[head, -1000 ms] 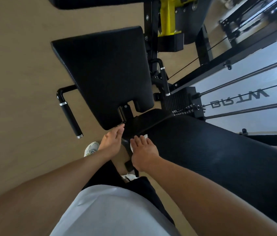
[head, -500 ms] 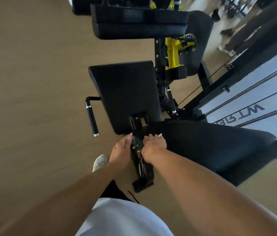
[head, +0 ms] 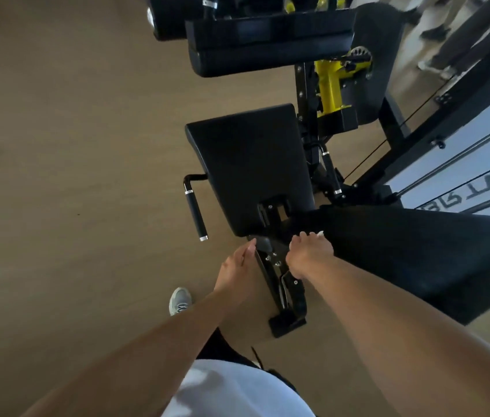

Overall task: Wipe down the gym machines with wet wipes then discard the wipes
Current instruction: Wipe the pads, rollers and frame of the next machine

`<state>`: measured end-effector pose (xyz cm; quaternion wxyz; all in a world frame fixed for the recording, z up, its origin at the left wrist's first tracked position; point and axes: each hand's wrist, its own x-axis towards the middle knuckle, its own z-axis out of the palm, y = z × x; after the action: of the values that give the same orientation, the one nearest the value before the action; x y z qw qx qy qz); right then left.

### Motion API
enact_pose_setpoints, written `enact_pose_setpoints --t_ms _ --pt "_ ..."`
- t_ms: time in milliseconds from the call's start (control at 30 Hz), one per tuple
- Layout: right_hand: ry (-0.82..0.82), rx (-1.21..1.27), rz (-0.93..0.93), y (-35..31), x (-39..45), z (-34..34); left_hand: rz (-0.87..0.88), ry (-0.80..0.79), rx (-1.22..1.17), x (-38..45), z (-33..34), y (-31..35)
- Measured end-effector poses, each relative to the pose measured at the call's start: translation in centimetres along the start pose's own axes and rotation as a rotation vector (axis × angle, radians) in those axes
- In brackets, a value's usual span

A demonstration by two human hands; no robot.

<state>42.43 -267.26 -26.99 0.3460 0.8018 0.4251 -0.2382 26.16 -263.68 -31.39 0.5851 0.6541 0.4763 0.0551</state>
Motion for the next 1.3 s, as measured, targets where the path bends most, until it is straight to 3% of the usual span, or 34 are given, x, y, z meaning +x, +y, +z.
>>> enact_pose_setpoints --t_ms 433,700,967,1067,1300 --pt "-0.233 0.22 0.02 -0.9 12.1 -0.4 -0.003 -0.117 0.179 10.4 -12.3 0.5" --pt "-0.356 0.233 0.044 2.0 17.6 0.4 0.003 -0.386 0.237 16.4 -7.5 2.8" --pt "-0.425 0.216 0.211 13.5 26.4 1.2 -0.056 -0.401 0.279 24.1 -4.2 6.8" --pt "-0.406 0.186 0.203 11.5 27.7 1.7 -0.068 -0.429 0.272 26.1 -3.4 7.5" --pt "-0.464 0.142 -0.188 -4.6 22.3 2.0 -0.071 -0.556 0.351 29.4 -2.4 8.2"
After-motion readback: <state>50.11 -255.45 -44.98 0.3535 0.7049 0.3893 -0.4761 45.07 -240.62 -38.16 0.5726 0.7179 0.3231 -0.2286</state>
